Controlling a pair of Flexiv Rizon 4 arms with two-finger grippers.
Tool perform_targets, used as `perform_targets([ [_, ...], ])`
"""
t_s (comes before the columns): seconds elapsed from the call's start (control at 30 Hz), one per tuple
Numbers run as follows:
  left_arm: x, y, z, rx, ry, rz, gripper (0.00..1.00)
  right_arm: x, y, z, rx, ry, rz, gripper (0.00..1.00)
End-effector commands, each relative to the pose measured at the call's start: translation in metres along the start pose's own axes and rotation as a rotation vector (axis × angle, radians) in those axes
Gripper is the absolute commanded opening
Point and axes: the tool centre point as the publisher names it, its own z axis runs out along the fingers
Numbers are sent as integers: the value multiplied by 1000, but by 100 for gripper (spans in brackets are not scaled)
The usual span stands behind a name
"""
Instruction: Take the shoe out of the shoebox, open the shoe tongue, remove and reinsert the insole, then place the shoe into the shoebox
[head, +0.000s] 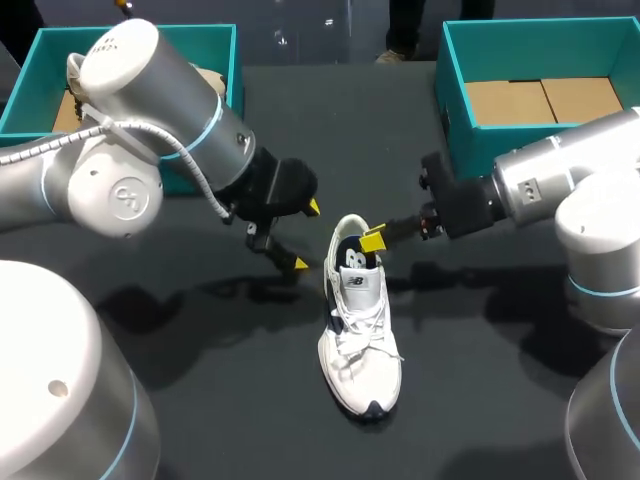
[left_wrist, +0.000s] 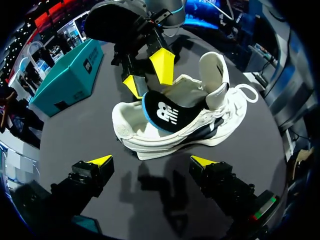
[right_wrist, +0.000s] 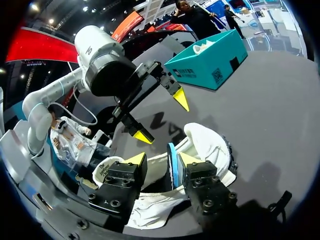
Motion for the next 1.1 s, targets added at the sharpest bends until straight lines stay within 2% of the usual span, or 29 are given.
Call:
perform_targets([
  [0.03,5,10,-23,20,10,25,100,-2,-1,-10,21,-18,22,40],
  [0.33,-1,22,-53,22,59,133,100,-12,-7,-33,57,-80,98,40],
  [0.73,-13,40,-99,11,125,264,100,-28,-12,-78,145,-196,255,40],
  [1.1,-29,62,-143,1,208,352,100,-27,1,-107,313,-338,394,37],
])
